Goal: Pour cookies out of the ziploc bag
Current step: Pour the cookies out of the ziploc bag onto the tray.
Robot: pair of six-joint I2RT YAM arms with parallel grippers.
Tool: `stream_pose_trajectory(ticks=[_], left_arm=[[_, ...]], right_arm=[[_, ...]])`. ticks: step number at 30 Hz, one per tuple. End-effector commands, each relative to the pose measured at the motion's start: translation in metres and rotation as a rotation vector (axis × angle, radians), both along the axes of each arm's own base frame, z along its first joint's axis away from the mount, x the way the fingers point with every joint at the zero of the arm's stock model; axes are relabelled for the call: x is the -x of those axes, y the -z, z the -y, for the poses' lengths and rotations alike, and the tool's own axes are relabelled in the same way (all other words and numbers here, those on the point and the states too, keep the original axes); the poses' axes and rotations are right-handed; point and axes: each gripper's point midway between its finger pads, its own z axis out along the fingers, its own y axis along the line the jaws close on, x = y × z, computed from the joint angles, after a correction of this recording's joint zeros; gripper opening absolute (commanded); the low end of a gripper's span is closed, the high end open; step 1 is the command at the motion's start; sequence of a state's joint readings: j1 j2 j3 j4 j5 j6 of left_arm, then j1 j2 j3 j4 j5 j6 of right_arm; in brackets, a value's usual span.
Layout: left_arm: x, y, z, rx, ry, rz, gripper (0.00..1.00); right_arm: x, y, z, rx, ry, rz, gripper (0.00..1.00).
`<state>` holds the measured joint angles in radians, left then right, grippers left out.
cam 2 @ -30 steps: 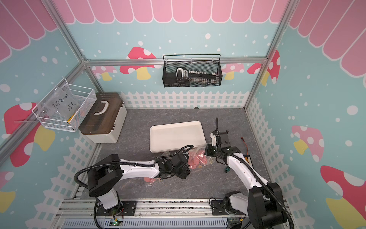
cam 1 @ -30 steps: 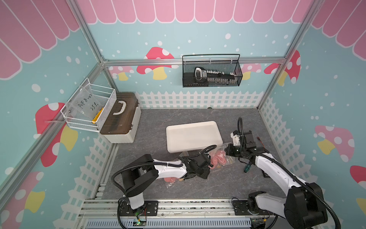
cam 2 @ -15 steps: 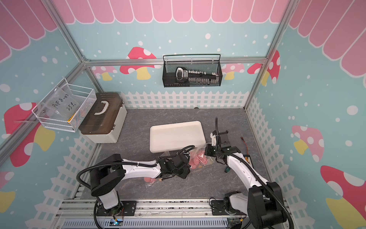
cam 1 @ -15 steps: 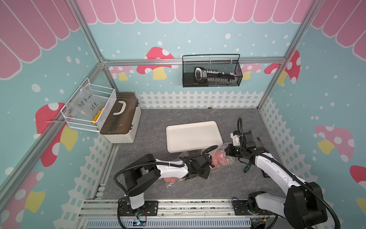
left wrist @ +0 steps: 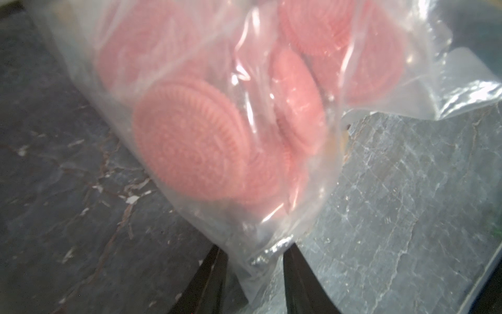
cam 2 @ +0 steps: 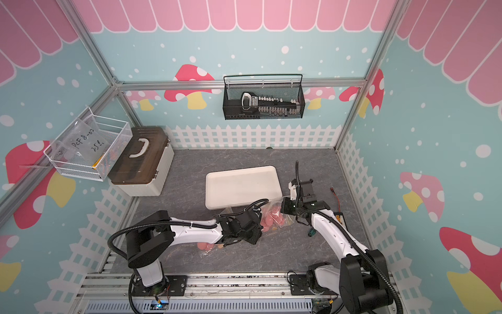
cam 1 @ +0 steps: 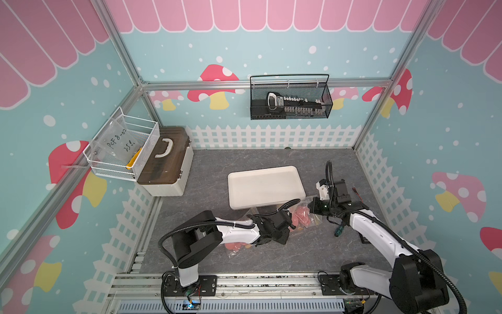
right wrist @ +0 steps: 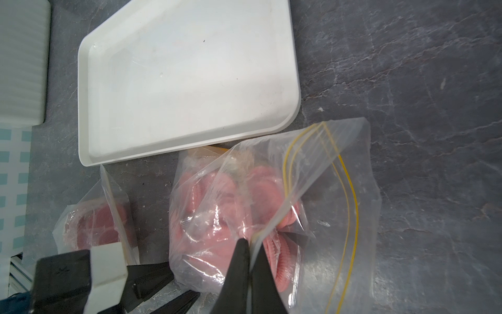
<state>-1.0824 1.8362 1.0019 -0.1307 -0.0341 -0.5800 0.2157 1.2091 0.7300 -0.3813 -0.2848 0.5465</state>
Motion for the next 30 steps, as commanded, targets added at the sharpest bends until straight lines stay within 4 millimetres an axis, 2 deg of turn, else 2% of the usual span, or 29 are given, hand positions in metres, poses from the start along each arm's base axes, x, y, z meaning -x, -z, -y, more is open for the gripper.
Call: stream_pose_trajectory(ticks=[1,13,17,30], left_arm=[[0.005,0.018,-0.005,-0.058,-0.015,-0.036,0.37],[0.010,0.026,-0.013,-0.101,-0.021,-0.052,0.33],[0.011,0.029,-0.014,-0.113,-0.024,-0.061,0.29],[0.011,0.020,-0.015,-0.108,-0.027,-0.054,0.11]], right_arm=[[-0.003,-0.008,0.000,0.000,-0.004,0.007,0.00],[-0.004,-0.009,0.000,0.006,-0.007,0.009,0.00],[-0.005,-0.010,0.001,0.009,-0.005,0.015,0.00],[-0.005,-0.020,-0.003,-0.013,-0.021,0.039,0.00]])
